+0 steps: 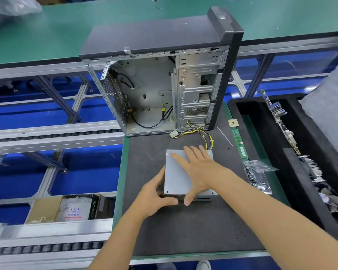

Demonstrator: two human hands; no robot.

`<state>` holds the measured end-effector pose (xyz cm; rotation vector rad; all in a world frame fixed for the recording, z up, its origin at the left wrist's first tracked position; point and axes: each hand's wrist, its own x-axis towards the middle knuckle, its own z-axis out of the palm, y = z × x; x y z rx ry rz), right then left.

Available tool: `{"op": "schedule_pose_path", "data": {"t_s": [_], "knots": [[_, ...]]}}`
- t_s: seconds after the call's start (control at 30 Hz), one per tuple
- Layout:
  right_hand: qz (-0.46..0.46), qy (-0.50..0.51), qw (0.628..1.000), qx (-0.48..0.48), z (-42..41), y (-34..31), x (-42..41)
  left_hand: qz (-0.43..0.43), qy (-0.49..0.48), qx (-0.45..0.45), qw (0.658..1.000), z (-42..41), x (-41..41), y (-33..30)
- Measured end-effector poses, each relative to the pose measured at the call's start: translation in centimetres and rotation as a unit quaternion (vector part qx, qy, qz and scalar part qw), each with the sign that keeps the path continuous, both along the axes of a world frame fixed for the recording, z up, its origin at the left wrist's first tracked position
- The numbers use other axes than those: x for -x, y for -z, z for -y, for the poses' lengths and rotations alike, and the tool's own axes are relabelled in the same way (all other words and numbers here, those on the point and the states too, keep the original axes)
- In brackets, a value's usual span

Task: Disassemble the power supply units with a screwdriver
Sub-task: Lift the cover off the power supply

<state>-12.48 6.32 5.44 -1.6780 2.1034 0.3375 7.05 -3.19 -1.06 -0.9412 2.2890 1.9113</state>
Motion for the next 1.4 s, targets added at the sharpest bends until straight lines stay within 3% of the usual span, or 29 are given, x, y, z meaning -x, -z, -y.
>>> {"op": "schedule_pose_path", "data": {"t_s": [0.17, 0.5, 0.63, 0.93, 1.17, 1.4], "knots": [[-0.016, -0.013, 1.000, 0.013, 0.3, -0.6, -0.1, -0.008, -0.005, 0.047, 0.999, 0.2, 0.1, 0.3], [-0.059, -0.039, 0.997, 0.027, 0.4, -1.1, -0.5, -0.023, -0.020, 0.051, 0.998, 0.4, 0.2, 1.6], [-0.012, -0.039, 0.999, 0.027, 0.1, -1.3, 0.0, 0.004, -0.005, 0.082, 0.997, 0.5, 0.4, 1.2], [0.016, -0.051, 0.998, 0.026, -0.4, -1.2, 0.5, 0.045, 0.162, 0.277, 0.946, 3.7, 1.4, 1.1], [0.037, -0.045, 0.998, 0.032, -0.2, -0.9, 0.9, -0.008, 0.247, 0.329, 0.911, 4.9, 3.1, 2.2], [0.021, -0.047, 0.998, 0.019, -0.2, -1.2, 0.9, 0.006, 0.237, 0.313, 0.920, 4.7, 3.5, 3.0]]}}
